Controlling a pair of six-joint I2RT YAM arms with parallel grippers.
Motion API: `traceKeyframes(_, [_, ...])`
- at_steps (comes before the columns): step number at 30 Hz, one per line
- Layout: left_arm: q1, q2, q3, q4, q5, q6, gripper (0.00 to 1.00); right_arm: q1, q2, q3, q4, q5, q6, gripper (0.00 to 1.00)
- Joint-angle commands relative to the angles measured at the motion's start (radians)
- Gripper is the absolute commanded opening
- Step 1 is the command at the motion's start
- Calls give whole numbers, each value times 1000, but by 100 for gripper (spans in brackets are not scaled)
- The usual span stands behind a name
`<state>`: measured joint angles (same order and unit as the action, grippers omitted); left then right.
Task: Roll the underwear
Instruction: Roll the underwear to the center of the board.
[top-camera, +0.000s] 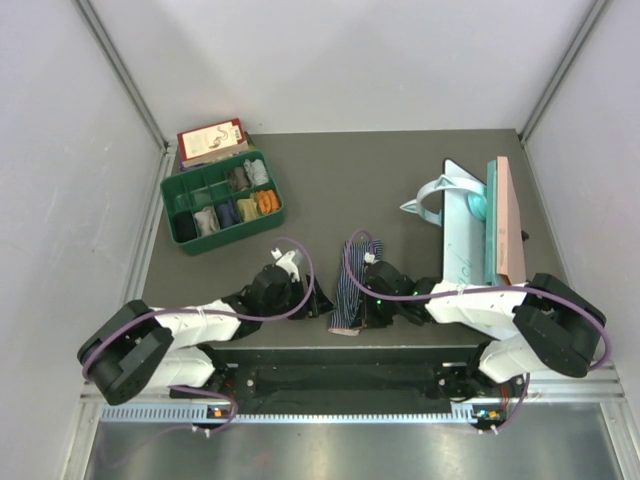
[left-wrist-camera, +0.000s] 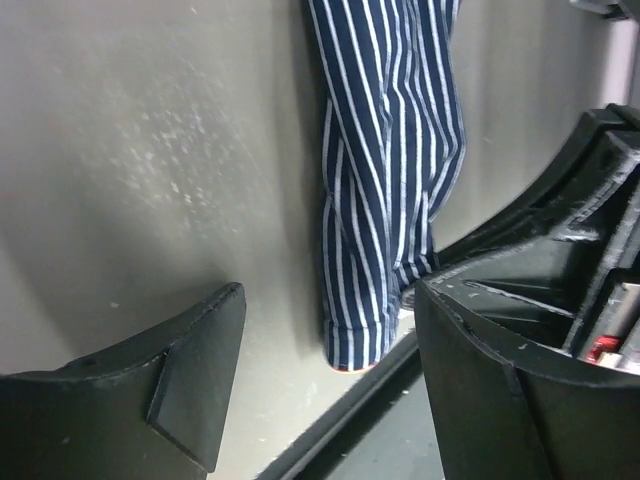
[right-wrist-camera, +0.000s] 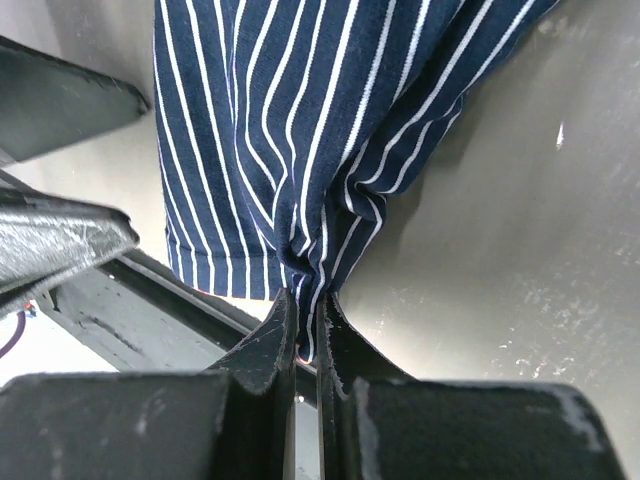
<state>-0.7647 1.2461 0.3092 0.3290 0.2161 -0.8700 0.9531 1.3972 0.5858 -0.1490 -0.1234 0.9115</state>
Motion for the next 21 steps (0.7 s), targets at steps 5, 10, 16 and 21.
traceKeyframes(5, [-53,21,-39,193,35,-90,70,-4,5,32,39,13,7,0])
traceKeyframes(10, [-84,49,-44,189,52,-93,58,-4,2,34,32,18,7,0])
traceKeyframes(16, [-94,82,-41,173,55,-90,52,-4,-4,35,34,21,10,0])
traceKeyframes(21, [-130,119,-22,159,43,-87,44,-4,-1,40,22,22,10,0])
